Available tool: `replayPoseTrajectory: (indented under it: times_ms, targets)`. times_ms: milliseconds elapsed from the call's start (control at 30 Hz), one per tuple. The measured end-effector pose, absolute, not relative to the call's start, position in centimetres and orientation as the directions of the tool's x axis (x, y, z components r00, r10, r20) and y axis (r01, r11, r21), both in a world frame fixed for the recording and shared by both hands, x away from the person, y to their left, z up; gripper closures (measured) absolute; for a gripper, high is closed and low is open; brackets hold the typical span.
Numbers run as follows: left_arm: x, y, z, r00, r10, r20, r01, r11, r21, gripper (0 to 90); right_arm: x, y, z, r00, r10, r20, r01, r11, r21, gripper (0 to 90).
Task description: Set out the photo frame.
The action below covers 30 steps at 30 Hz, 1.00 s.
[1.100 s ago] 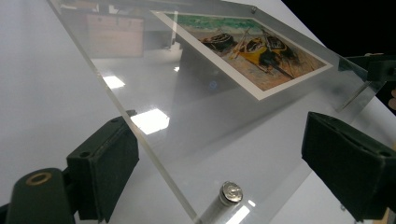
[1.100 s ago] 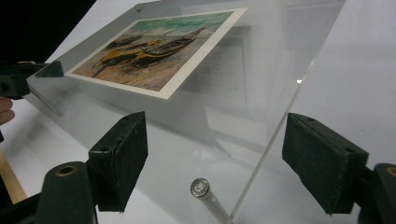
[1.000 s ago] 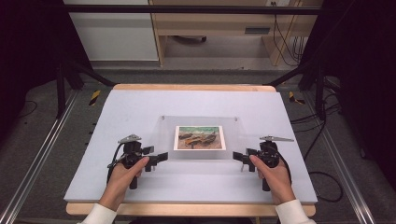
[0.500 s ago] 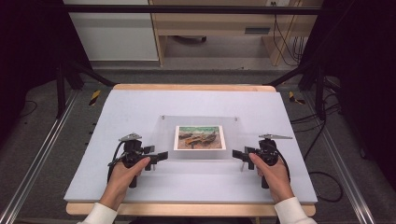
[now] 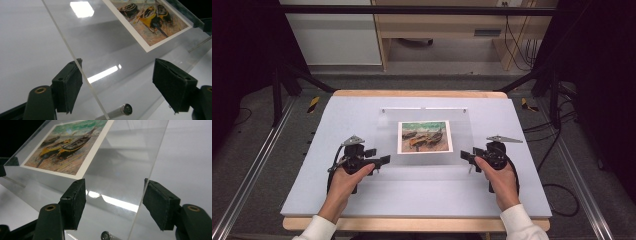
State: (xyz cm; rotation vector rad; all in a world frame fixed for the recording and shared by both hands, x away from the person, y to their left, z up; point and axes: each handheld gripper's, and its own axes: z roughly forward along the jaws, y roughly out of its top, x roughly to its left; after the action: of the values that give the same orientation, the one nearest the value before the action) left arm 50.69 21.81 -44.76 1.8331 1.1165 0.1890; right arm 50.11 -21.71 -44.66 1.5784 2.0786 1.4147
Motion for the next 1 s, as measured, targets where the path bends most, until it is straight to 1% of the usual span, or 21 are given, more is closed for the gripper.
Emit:
replayPoseTrajectory:
  times_ms: [33,100,200,367,667,767,1000]
  targets:
    - [51.3,22.0,-44.8,0.569,0.760,-0.314,0.604,-0.127,0.787,25.3,50.7,-21.5,-44.5,-0.428,0.828,0.362,0.646,0.000,0.764,36.0]
    - [51.6,22.1,-44.9,0.564,0.760,-0.322,0.603,-0.113,0.789,26.8,51.3,-21.5,-44.5,-0.434,0.827,0.357,0.638,0.002,0.770,36.0]
    - [52.0,22.2,-45.1,0.557,0.756,-0.344,0.611,-0.092,0.786,26.8,51.7,-21.5,-44.7,-0.431,0.821,0.374,0.642,-0.013,0.767,36.0]
    - [52.2,22.0,-45.2,0.564,0.757,-0.330,0.593,-0.094,0.799,27.2,52.1,-21.7,-44.8,-0.426,0.826,0.369,0.635,-0.017,0.772,35.9]
    - [51.6,21.7,-45.1,0.568,0.765,-0.303,0.576,-0.106,0.811,27.9,51.4,-21.6,-44.8,-0.435,0.833,0.341,0.611,-0.005,0.792,36.0]
    - [51.1,21.7,-45.0,0.566,0.770,-0.294,0.568,-0.105,0.816,31.1,50.9,-21.7,-44.7,-0.444,0.837,0.320,0.599,0.011,0.801,36.2]
    - [50.7,21.7,-44.9,0.567,0.775,-0.279,0.561,-0.115,0.820,31.4,50.5,-21.7,-44.6,-0.459,0.838,0.297,0.585,0.033,0.811,36.5]
